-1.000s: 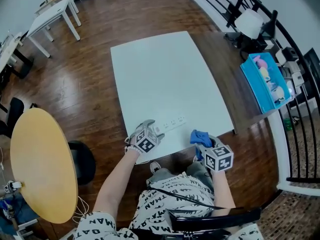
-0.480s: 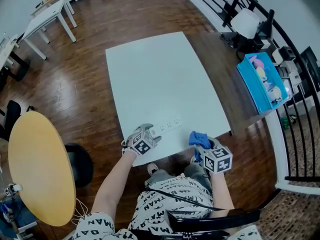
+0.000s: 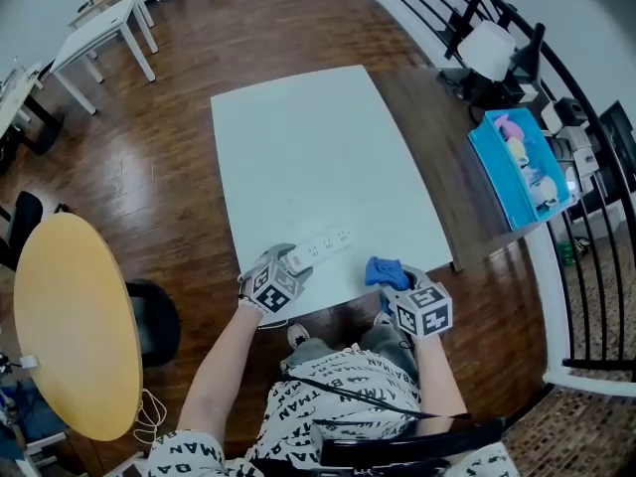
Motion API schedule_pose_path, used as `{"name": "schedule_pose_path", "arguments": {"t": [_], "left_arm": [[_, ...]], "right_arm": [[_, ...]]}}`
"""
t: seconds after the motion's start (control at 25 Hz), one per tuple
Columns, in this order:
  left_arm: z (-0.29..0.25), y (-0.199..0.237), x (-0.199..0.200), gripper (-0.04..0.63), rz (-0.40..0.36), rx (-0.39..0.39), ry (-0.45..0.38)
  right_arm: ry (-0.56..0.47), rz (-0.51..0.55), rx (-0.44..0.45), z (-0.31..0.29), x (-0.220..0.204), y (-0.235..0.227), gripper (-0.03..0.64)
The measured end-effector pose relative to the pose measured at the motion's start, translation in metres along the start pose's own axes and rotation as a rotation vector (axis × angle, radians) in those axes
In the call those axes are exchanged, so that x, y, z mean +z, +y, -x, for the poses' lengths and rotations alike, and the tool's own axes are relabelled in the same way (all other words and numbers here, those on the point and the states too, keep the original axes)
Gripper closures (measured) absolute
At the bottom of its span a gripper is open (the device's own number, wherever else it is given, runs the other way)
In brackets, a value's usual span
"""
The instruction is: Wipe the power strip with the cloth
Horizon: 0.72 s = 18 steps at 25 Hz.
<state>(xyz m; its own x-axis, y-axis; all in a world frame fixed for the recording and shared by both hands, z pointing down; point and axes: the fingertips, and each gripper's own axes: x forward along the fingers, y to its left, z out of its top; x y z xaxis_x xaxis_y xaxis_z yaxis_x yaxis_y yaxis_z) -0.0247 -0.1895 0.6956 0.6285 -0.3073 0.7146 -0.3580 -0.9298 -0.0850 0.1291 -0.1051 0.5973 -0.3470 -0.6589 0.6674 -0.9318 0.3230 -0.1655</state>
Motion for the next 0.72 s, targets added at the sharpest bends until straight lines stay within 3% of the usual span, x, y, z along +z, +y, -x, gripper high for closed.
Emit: {"name": "schedule_pose_path", "arguments": {"t": [0.4, 0.72], "left_arm": [[0.075, -0.027, 0.051, 0.31, -0.032, 0.146, -0.077], [0.095, -0.06, 0.085, 0.31, -0.084, 0.21, -0.077]], "right_arm": [[-0.055, 0.178, 0.102, -0.007, 0.058, -0.01, 0.476], [-0.05, 0.365, 0.127, 0.002, 0.092, -0.015, 0.476]]}}
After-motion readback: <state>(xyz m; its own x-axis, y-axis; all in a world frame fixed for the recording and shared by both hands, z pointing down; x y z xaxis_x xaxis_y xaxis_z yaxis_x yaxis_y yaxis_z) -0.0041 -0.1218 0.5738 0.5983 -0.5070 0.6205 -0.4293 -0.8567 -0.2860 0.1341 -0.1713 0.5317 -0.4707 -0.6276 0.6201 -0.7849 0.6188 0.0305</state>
